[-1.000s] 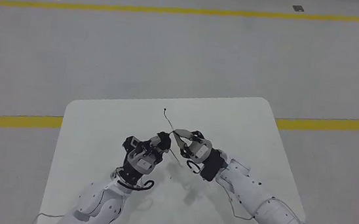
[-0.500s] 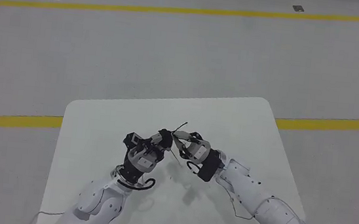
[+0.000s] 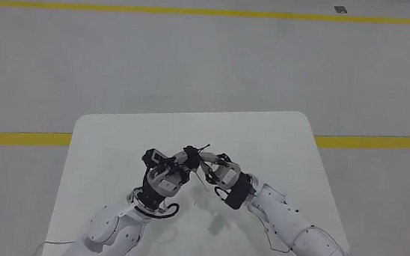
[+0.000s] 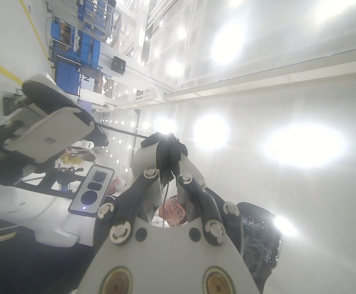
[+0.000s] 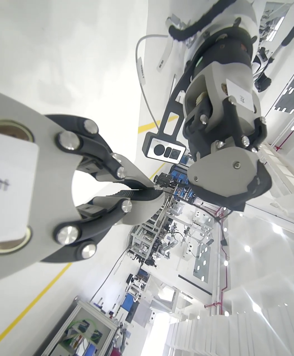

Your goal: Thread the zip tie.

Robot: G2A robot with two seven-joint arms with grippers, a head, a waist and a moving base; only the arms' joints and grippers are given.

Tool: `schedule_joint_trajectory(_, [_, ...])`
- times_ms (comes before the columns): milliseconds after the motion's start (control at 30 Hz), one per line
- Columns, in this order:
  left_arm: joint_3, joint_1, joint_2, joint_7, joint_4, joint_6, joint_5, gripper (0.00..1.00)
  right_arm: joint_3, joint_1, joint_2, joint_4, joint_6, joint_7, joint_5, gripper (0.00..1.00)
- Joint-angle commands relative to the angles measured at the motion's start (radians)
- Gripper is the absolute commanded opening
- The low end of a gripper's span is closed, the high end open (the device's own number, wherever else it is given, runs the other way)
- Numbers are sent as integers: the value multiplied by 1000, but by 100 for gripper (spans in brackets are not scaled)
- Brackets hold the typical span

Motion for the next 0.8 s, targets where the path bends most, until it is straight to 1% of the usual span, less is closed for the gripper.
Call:
schedule_joint_trajectory(0, [1, 0, 0, -1, -1, 0, 1, 0, -2, 0, 2, -1, 0, 2, 0, 0])
schedule_joint_trajectory(467, [-5, 6, 0, -7, -17, -6, -1, 0, -20, 4, 13, -11, 8, 31, 0, 0])
schedule_joint_trajectory(667, [-12, 12, 1, -10, -24, -6, -1, 0, -23, 2, 15, -14, 11, 36, 0, 0])
schedule_joint_trajectory(767, [-16, 14, 2, -11, -22, -5, -1, 0, -16, -5, 13, -19, 14, 24, 3, 0])
